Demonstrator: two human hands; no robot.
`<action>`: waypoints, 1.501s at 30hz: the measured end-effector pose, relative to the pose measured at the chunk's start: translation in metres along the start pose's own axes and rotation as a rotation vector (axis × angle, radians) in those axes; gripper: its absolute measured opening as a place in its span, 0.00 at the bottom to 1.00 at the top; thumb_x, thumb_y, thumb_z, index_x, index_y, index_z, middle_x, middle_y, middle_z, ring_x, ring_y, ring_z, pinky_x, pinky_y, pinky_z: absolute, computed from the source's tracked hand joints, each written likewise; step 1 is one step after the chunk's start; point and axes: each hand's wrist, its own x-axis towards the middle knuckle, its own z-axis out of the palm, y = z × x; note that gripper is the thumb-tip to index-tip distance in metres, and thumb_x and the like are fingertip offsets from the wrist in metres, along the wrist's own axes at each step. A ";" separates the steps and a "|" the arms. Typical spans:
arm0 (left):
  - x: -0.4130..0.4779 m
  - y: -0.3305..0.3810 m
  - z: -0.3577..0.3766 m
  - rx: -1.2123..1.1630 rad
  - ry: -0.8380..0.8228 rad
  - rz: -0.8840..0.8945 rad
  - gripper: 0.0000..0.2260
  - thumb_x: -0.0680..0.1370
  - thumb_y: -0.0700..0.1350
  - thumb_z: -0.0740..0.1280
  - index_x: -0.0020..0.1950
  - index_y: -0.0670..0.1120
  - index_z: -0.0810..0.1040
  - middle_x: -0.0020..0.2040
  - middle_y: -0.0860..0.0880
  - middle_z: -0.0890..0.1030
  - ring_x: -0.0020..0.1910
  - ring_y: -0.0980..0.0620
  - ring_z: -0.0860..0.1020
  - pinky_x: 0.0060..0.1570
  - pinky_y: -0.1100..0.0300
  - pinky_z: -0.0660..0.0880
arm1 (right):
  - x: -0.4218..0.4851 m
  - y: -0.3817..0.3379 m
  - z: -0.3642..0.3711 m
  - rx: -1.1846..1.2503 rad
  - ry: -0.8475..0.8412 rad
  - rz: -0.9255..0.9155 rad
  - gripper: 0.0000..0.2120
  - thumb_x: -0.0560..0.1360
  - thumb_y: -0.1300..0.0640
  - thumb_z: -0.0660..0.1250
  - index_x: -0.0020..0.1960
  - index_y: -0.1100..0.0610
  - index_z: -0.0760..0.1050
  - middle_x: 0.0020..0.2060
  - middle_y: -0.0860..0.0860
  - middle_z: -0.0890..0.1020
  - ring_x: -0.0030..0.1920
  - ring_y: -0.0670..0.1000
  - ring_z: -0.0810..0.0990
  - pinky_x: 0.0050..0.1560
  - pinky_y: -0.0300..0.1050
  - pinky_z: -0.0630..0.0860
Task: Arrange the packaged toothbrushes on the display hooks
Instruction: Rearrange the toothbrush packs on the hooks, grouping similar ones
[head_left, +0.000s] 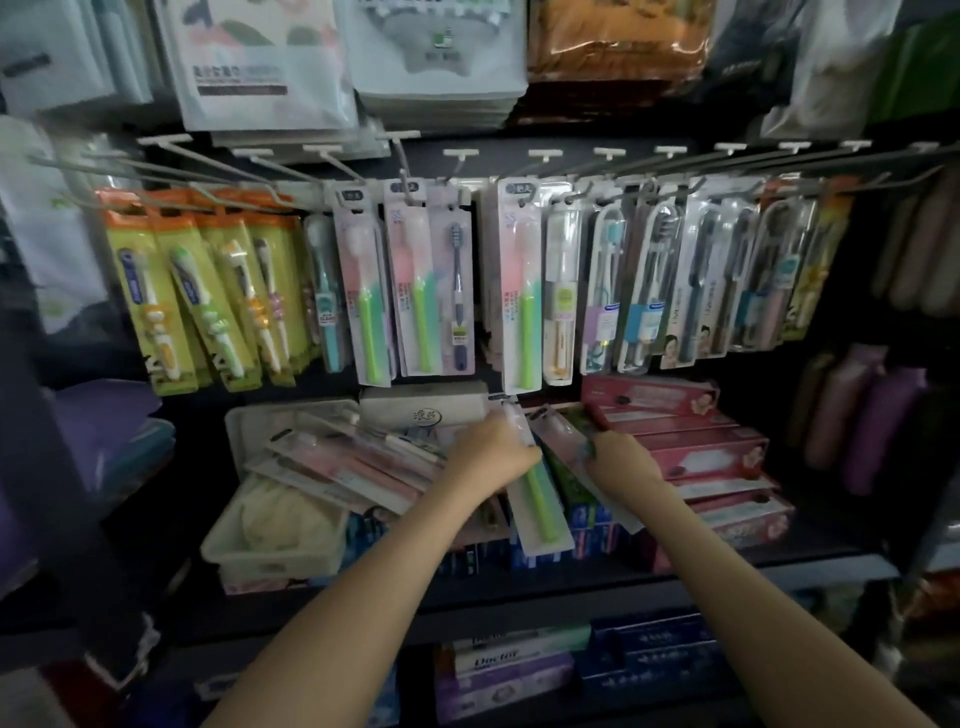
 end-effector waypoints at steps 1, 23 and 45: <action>0.005 0.006 0.006 0.029 0.022 -0.004 0.13 0.74 0.51 0.63 0.51 0.43 0.72 0.40 0.47 0.76 0.37 0.51 0.75 0.29 0.60 0.64 | 0.002 0.004 0.002 -0.022 0.019 -0.012 0.13 0.77 0.58 0.58 0.55 0.63 0.76 0.51 0.59 0.81 0.50 0.58 0.80 0.44 0.47 0.75; 0.001 -0.011 0.000 0.178 0.310 0.170 0.12 0.81 0.47 0.57 0.60 0.44 0.73 0.54 0.43 0.78 0.52 0.44 0.76 0.45 0.54 0.73 | -0.009 -0.025 -0.006 0.230 0.216 -0.375 0.12 0.79 0.57 0.58 0.58 0.62 0.75 0.54 0.57 0.78 0.56 0.57 0.74 0.55 0.49 0.72; -0.064 -0.169 -0.190 0.380 0.857 0.257 0.15 0.72 0.39 0.70 0.58 0.40 0.78 0.47 0.44 0.80 0.44 0.44 0.79 0.42 0.53 0.77 | 0.034 -0.300 -0.029 0.516 0.420 -0.167 0.39 0.76 0.57 0.63 0.76 0.60 0.40 0.69 0.63 0.63 0.63 0.63 0.71 0.56 0.58 0.76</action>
